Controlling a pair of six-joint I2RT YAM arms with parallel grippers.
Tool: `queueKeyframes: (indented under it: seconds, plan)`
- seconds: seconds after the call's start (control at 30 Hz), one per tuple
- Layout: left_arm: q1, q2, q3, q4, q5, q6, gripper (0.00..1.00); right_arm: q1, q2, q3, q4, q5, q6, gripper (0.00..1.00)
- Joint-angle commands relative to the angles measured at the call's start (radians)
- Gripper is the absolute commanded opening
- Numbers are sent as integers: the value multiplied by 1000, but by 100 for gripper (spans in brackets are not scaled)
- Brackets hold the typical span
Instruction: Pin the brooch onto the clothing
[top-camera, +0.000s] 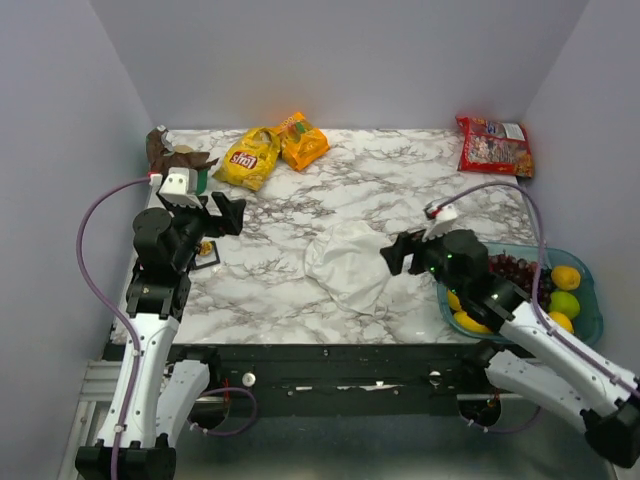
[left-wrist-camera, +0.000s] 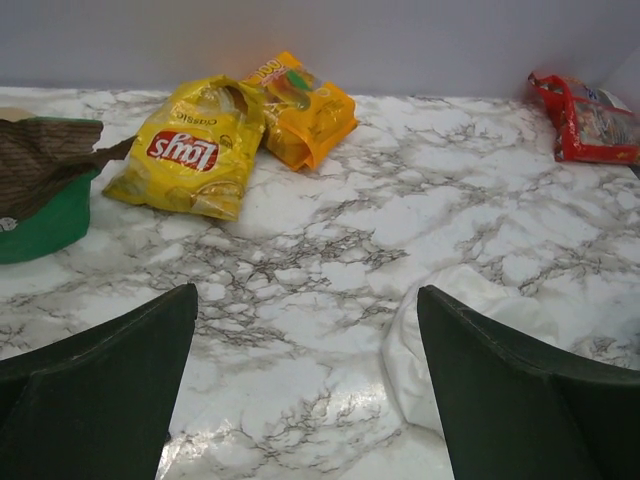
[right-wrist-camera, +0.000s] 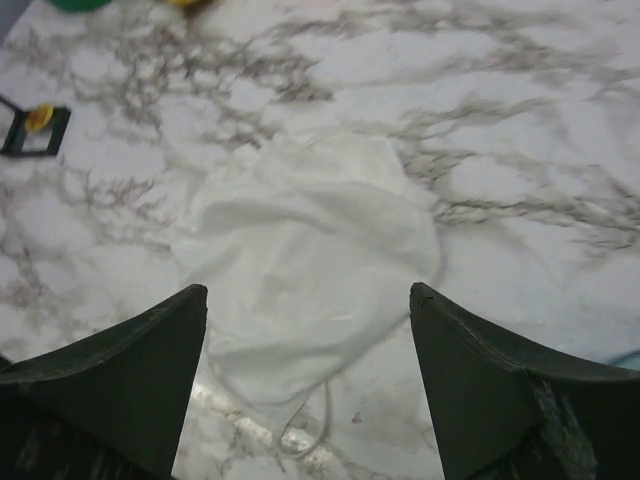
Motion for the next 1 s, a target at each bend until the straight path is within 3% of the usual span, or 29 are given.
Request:
queueKeyframes:
  seconds: [0.0, 0.17, 0.33, 0.63, 0.8, 0.97]
  plan:
    - [-25, -33, -16, 29, 54, 45, 99, 239, 149, 27, -41, 222, 61, 87]
    - [-104, 22, 1, 6, 95, 59, 99, 429, 330, 81, -52, 258, 109, 84]
    - [-202, 83, 25, -74, 52, 103, 99, 529, 504, 129, -139, 314, 175, 81]
    - [-382, 269, 54, -166, 55, 120, 99, 542, 585, 73, -173, 330, 348, 78]
    - [-428, 419, 73, -152, 225, 50, 99, 542, 597, 78, -167, 348, 368, 78]
    - [-453, 530, 122, -151, 173, 37, 99, 543, 611, 66, -167, 338, 397, 78]
